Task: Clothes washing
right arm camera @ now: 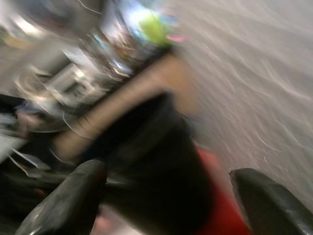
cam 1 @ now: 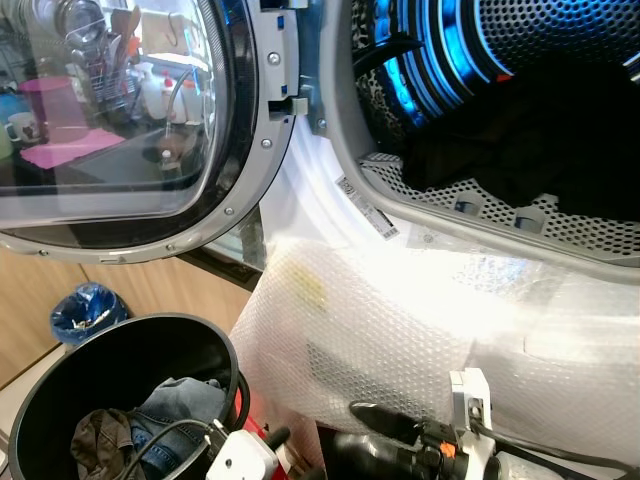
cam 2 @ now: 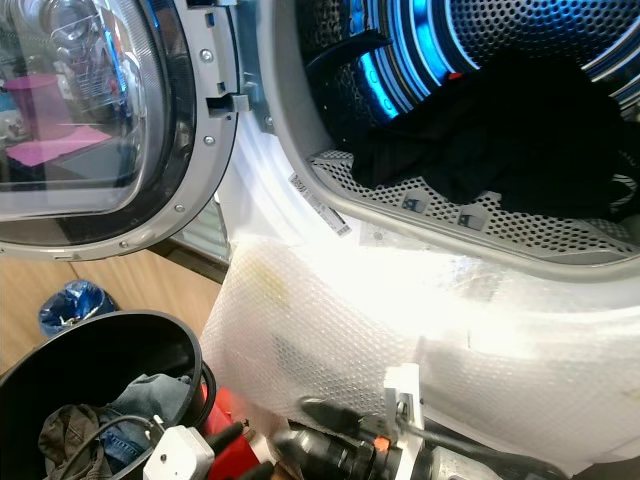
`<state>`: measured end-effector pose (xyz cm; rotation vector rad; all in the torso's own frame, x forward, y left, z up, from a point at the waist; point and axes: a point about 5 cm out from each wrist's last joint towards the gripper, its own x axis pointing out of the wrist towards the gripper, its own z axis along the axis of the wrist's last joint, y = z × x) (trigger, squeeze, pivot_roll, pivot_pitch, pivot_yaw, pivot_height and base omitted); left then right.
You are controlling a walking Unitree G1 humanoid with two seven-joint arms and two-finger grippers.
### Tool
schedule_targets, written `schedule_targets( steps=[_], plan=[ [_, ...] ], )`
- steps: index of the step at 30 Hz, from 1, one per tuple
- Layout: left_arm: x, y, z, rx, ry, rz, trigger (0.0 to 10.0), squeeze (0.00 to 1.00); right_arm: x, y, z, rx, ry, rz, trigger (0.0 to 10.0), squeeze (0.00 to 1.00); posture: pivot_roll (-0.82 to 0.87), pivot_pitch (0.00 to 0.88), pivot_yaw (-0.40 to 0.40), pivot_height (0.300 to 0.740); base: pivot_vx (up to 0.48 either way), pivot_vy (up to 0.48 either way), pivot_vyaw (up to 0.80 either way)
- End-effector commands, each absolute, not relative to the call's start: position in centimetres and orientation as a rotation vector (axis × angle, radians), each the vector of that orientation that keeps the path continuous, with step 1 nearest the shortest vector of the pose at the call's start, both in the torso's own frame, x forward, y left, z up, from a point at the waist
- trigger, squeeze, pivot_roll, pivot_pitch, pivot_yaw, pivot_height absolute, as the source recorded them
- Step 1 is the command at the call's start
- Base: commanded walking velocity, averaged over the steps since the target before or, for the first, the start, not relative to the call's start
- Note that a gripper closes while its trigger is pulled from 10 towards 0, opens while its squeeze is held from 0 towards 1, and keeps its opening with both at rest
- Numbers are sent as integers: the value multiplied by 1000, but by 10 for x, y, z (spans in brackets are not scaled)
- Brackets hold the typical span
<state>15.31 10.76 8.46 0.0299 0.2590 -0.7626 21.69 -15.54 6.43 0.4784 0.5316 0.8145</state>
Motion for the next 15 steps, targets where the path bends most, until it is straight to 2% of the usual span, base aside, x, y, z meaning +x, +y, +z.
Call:
schedule_targets(
  steps=[1, 7, 8, 10, 11, 15],
  plan=[
    [159, 111, 74, 43, 312, -764, 10000, 0, 223, -182, 34, 457, 594, 538, 10000, 0, 61, 24, 31, 740, 0, 0, 0],
    [174, 115, 56, 18, 386, -775, 10000, 0, 211, -213, -25, 422, 671, 102, 10000, 0, 30, 13, 59, 740, 0, 0, 0],
    [174, 115, 56, 18, 386, -775, 10000, 0, 211, -213, -25, 422, 671, 102, 10000, 0, 30, 13, 59, 740, 0, 0, 0],
    [179, 117, 51, 8, 410, -770, 10000, 0, 204, -220, -37, 456, 694, -25, 10000, 0, 30, 9, 61, 740, 0, 0, 0],
    [182, 118, 40, 30, 454, -779, 10000, 0, 191, -221, -52, 497, 736, -101, 10000, 0, 27, 7, 68, 740, 0, 0, 0],
    [192, 118, 28, 14, 494, -744, 10000, 0, 173, -217, -69, 408, 827, -70, 10000, 0, 22, 8, 69, 740, 0, 0, 0]
  ],
)
